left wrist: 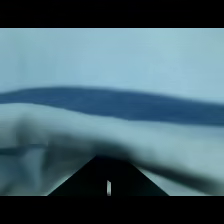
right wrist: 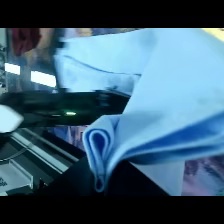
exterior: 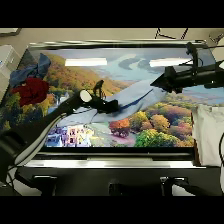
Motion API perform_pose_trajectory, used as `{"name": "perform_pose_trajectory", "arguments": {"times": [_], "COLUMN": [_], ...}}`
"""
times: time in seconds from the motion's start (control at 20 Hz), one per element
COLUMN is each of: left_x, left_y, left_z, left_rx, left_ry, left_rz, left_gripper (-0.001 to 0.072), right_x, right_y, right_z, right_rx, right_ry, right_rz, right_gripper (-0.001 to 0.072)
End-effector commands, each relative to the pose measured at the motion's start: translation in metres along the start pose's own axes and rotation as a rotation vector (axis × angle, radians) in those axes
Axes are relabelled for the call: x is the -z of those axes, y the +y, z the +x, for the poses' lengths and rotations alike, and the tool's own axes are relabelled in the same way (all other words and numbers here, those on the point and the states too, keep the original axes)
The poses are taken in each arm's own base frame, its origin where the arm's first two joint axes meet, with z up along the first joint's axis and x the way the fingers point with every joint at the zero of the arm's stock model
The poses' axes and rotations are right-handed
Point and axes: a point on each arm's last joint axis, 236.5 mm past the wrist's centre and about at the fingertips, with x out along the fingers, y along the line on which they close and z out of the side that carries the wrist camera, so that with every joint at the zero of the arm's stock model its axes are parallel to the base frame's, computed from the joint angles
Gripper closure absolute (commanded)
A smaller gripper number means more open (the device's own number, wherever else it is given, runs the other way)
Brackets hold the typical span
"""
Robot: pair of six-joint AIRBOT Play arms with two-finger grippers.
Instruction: Fold the clothes and pants, and hang the long-sleeved shirts on hangers.
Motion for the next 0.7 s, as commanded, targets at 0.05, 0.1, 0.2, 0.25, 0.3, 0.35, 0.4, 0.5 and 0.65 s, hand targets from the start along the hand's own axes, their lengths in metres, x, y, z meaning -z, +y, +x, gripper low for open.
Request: {"name": "perform_pose_trajectory", "arguments": {"times": [0.05, 0.1, 0.2, 0.25, 0.3, 0.35, 0.4, 0.5, 0.65], "left_x": [0.035, 0.037, 0.036, 0.033, 0.030, 0.027, 0.022, 0.005, -0.044], "left_y": [-0.051, -0.064, -0.082, -0.087, -0.089, -0.089, -0.084, -0.050, 0.039], "left_z": [0.068, 0.077, 0.086, 0.086, 0.083, 0.078, 0.069, 0.040, -0.054], "left_rx": [0.168, 0.210, 0.245, 0.251, 0.255, 0.259, 0.256, 0.173, -0.103], "left_ry": [-0.001, -0.024, -0.081, -0.103, -0.110, -0.102, -0.089, -0.052, -0.060], "left_rz": [-0.255, -0.322, -0.366, -0.341, -0.298, -0.236, -0.165, -0.016, 0.128], "left_gripper": [0.0686, 0.0686, 0.0687, 0.0686, 0.0687, 0.0689, 0.0690, 0.0691, 0.0691], "right_x": [0.031, 0.035, 0.041, 0.040, 0.036, 0.030, 0.022, 0.011, 0.009], "right_y": [0.066, 0.072, 0.076, 0.074, 0.073, 0.073, 0.074, 0.077, 0.092], "right_z": [-0.012, -0.012, -0.008, -0.006, -0.003, 0.001, 0.007, 0.030, 0.088], "right_rx": [-0.043, -0.048, -0.044, -0.029, -0.018, -0.013, -0.022, -0.051, -0.154], "right_ry": [-0.006, -0.003, 0.013, 0.008, -0.008, -0.029, -0.052, -0.061, -0.009], "right_rz": [-0.046, -0.039, -0.028, -0.022, -0.028, -0.032, -0.032, -0.026, -0.005], "right_gripper": [0.0666, 0.0666, 0.0666, 0.0666, 0.0666, 0.0666, 0.0666, 0.0666, 0.0666]}}
